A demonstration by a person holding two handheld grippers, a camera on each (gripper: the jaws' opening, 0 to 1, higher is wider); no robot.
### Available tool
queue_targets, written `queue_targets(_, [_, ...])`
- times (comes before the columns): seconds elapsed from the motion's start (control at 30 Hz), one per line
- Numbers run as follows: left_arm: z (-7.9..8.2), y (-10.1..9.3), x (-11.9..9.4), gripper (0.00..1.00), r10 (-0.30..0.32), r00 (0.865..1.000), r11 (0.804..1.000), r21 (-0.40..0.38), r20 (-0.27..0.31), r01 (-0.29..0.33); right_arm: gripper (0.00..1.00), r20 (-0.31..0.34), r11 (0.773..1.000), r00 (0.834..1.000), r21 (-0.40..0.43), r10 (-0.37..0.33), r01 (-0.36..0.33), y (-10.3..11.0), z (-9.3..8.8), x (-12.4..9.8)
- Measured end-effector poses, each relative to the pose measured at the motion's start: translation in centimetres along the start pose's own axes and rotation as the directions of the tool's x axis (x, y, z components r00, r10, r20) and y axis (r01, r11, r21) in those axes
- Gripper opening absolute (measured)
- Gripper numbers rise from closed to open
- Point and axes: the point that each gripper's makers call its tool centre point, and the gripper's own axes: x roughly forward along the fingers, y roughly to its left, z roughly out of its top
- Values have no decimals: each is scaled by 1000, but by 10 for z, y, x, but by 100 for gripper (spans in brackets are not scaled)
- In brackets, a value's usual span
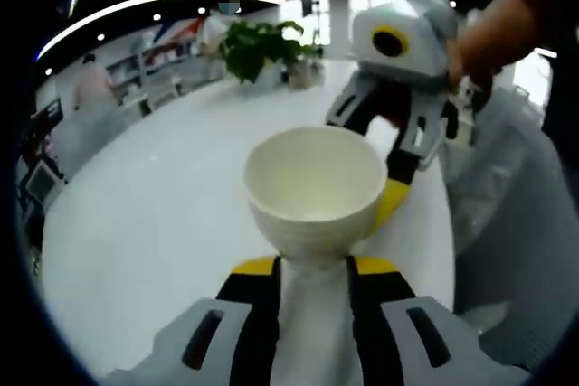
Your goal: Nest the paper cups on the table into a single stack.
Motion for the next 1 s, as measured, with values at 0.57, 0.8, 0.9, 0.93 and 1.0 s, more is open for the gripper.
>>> queue_targets(0.57, [29, 102, 31, 28, -29, 999, 1000, -3, -24, 28, 32, 8, 1000, 1000, 3, -7, 7, -99, 28, 28])
queue_targets(0.8, [30, 158, 48, 28, -20, 1000, 999, -46, -23, 19, 32, -18, 1000, 1000, -4, 20, -20, -152, 41, 57])
queue_targets(0.9, [34, 178, 52, 28, -12, 999, 999, -41, -38, 10, 32, -9, 1000, 1000, -8, 17, -17, -171, 49, 63])
queue_targets(0.93, [36, 182, 52, 28, -11, 999, 999, -38, -39, 9, 32, -5, 1000, 1000, -7, 13, -13, -177, 52, 65])
queue_targets(1.0, [40, 193, 53, 28, -9, 999, 1000, -23, -43, 8, 32, 3, 1000, 1000, -5, 8, -8, -185, 56, 67])
